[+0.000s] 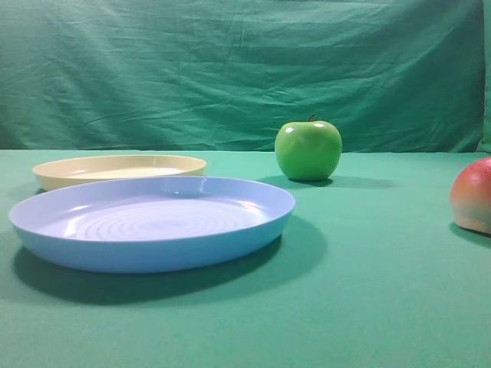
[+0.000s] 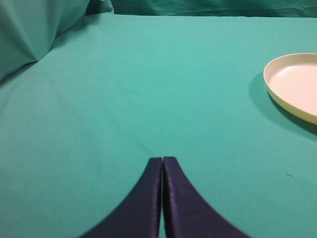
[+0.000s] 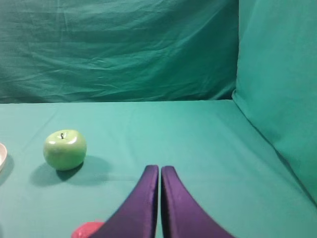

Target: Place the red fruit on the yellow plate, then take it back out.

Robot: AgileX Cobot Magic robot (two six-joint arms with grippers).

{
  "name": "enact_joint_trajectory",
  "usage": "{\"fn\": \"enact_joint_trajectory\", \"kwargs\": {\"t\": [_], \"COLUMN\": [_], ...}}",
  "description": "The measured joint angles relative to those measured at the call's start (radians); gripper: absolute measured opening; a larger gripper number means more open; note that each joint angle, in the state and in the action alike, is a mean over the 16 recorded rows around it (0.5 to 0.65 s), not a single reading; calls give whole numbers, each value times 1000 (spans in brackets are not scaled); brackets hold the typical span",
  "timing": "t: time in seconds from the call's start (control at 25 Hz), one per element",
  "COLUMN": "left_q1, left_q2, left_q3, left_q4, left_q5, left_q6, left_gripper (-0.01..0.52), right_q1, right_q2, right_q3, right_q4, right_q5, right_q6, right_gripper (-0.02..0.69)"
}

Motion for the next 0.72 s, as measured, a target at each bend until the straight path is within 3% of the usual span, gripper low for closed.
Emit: {"fn": "enact_joint_trajectory", "kwargs": {"t": [0.36,0.72], "left_q1": [0,0], "left_q2": [0,0], "left_q3": [0,0], "left_q4": [0,0], "left_q5": [0,0], "left_q6": [0,0], "left_gripper": [0,0], "right_q1": [-10,-11], "right_q2": [-22,-22], "right_q3": [171,225], "right_q4": [1,3], "right_q5": [-103,-110], "right_q6": [3,7], "right_gripper": [0,0]}}
